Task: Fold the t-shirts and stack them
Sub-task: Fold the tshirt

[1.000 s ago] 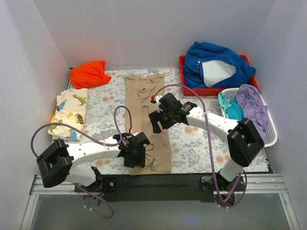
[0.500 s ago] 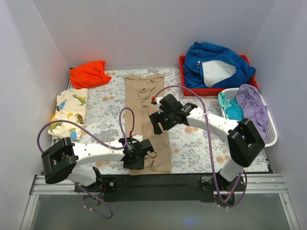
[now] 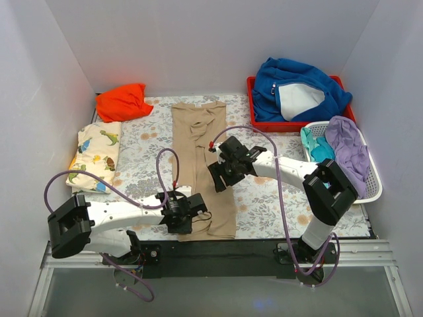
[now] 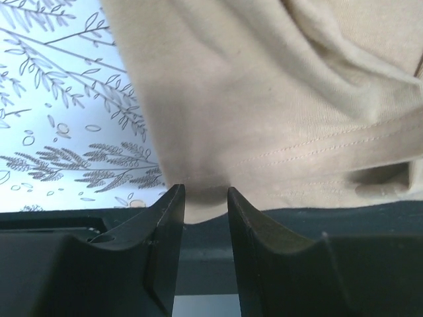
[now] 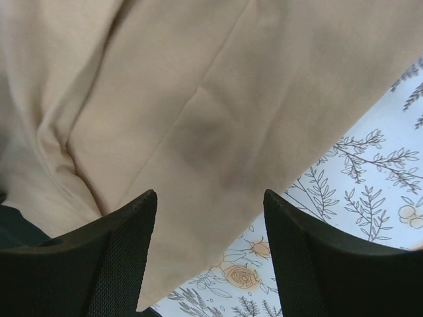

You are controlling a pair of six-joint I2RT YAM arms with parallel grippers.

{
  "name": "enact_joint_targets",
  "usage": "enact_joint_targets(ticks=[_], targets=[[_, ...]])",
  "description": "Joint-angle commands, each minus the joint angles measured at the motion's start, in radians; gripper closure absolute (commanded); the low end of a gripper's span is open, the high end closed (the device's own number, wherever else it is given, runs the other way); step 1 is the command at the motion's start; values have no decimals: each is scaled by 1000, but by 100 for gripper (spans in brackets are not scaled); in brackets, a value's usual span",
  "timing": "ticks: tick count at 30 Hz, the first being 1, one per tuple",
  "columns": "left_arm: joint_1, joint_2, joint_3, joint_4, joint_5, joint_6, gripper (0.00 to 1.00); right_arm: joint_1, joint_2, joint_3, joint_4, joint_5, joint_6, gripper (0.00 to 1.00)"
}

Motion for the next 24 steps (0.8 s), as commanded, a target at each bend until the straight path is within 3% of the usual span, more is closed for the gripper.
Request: enact_joint_targets(ticks=[1, 6, 9, 10, 15, 18, 20, 24], targets=[[-7, -74, -19, -48, -1, -18, 70, 6, 32, -23, 24, -15, 10, 30], [-7, -97, -33, -44, 27, -4, 77, 6, 82, -34, 40, -25, 13, 30], [-7, -86, -31, -38, 25, -4, 89, 6, 92, -40, 46, -24, 16, 30], [-7, -82, -31, -33, 25, -5, 98, 8, 90, -39, 46, -22, 16, 30], [-7, -66, -42, -8, 36, -1, 100, 8, 78, -48, 47, -16, 16, 29], [-9, -39, -26, -11, 29, 12, 79, 9, 78, -51, 49, -19, 16, 28], [-7, -25, -16, -22, 13, 9, 72, 9, 82, -54, 49, -19, 13, 28], [-13, -7, 4, -10, -5, 15, 68, 11, 87, -57, 55, -27, 13, 27]])
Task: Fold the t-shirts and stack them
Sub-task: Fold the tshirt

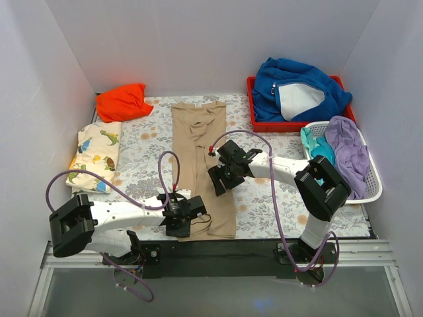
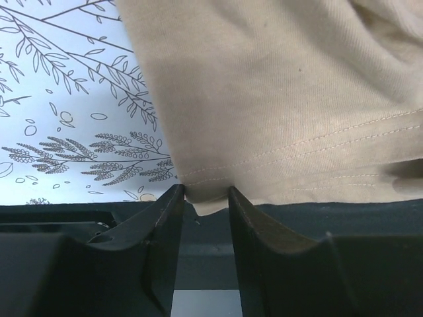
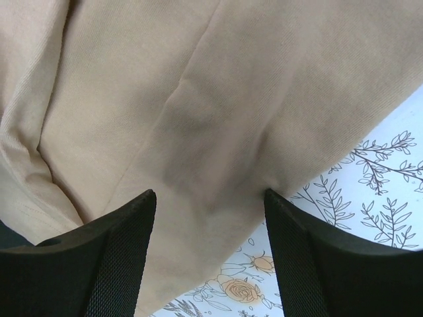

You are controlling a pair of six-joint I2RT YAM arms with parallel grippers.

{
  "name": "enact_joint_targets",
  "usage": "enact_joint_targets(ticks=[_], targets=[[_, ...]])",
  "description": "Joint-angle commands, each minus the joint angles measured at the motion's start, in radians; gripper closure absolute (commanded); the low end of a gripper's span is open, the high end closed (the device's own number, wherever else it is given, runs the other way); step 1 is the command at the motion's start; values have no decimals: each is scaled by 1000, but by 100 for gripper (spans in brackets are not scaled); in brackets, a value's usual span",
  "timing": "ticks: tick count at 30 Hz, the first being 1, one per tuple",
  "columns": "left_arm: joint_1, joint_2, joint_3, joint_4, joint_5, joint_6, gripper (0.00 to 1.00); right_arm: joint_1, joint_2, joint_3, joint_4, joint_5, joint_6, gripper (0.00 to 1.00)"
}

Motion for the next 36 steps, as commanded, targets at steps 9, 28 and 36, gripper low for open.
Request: enact_joint_targets(ticks=[9, 28, 36], targets=[[-9, 22, 79, 48, -47, 12, 68, 12, 24, -40, 38, -28, 4, 27], [-10, -50, -6, -116, 14, -38, 100, 12, 73, -57, 38, 2, 3, 27], [-23, -76, 11, -201, 57, -51, 100, 10, 128, -42, 20, 25, 3, 27]])
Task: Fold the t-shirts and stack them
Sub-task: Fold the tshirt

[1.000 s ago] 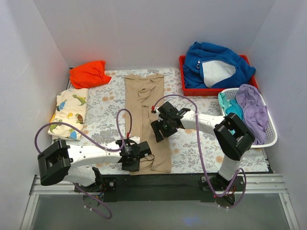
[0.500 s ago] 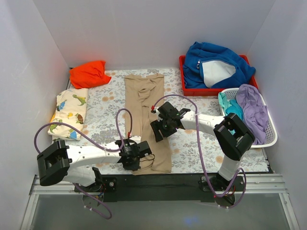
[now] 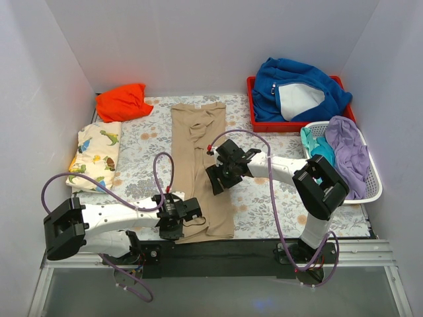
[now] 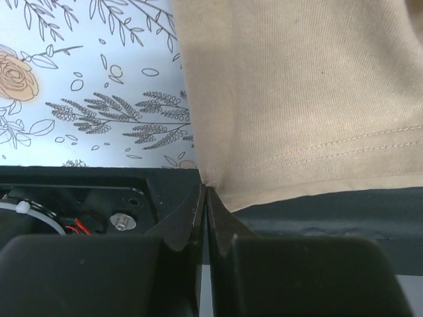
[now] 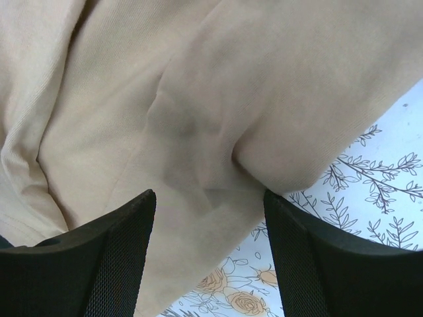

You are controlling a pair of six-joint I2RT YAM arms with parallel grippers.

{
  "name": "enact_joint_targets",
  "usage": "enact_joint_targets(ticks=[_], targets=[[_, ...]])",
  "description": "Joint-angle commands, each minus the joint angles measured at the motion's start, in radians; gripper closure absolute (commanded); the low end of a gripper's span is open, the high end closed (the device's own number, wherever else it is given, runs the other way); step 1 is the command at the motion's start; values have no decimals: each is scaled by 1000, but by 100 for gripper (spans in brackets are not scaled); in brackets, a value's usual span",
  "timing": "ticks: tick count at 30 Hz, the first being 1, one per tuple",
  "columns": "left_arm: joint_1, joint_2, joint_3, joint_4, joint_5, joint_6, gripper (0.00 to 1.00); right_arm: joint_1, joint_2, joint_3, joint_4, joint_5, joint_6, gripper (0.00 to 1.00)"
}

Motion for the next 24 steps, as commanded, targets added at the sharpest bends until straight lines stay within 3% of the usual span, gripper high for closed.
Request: enact_joint_targets(ticks=[1, 3, 5, 9, 13, 18, 24], targets=[[-16, -17, 5, -64, 49, -11, 100, 8, 114, -46, -25, 41, -5, 27], [-22, 8, 0, -64, 61, -3, 99, 8, 115, -47, -29, 50, -7, 27], [-39, 25, 3, -84, 48, -17, 86, 8, 112, -50, -35, 61, -7, 27], [-45, 8, 41, -144, -14, -72, 71, 10, 67, -49, -39, 53, -20, 27], [-45, -72, 139, -207, -127, -105, 67, 13, -51, -43, -48, 36, -17, 26], [-43, -81, 256, -152, -284, -114, 64, 47, -159, -37, -57, 44, 9, 25], [-23, -50, 304, -192, -396, -246, 39, 90, -188, 0, 1, 7, 42, 25]])
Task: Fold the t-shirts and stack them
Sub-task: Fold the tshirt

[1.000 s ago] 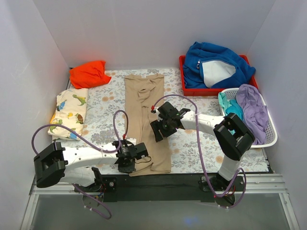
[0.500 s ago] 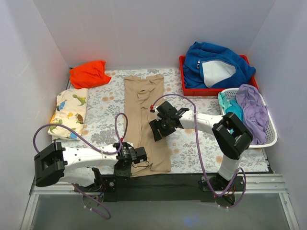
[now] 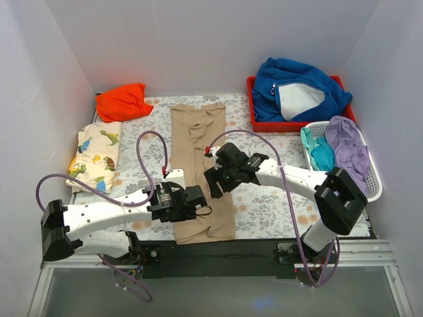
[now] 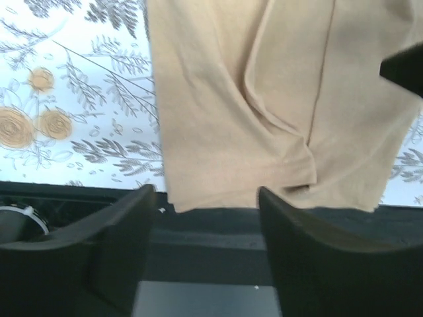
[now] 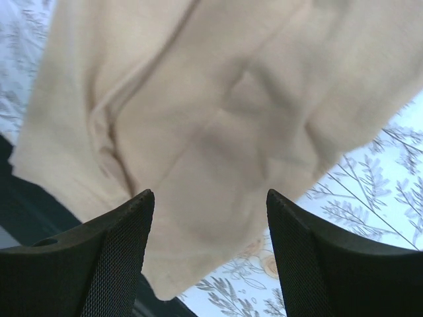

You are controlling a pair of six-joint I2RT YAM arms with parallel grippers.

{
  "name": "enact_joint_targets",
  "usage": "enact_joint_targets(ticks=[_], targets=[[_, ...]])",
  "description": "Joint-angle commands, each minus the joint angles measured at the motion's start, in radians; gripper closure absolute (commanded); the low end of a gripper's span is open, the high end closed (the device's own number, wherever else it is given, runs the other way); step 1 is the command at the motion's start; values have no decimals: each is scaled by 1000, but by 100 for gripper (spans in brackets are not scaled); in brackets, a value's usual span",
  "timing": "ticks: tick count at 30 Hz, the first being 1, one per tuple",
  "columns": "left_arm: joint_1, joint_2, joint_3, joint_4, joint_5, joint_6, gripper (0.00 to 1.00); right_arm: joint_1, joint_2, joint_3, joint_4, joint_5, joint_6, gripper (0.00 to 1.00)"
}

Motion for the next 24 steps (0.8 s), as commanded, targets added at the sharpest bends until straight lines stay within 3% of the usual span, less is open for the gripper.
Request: enact_joint_targets(ticks=[1, 3, 10, 24], targets=[[19, -23, 0, -38, -124, -121, 32, 13, 3, 49, 68, -72, 27, 26], [33, -87, -40, -47, -124, -162, 24, 13, 38, 74, 95, -116, 41, 28], [48, -319, -91, -108, -174, -271, 23, 15, 212, 179, 170, -215, 88, 31], [47, -345, -105, -155, -188, -288, 22, 36, 316, 275, 188, -227, 160, 39]])
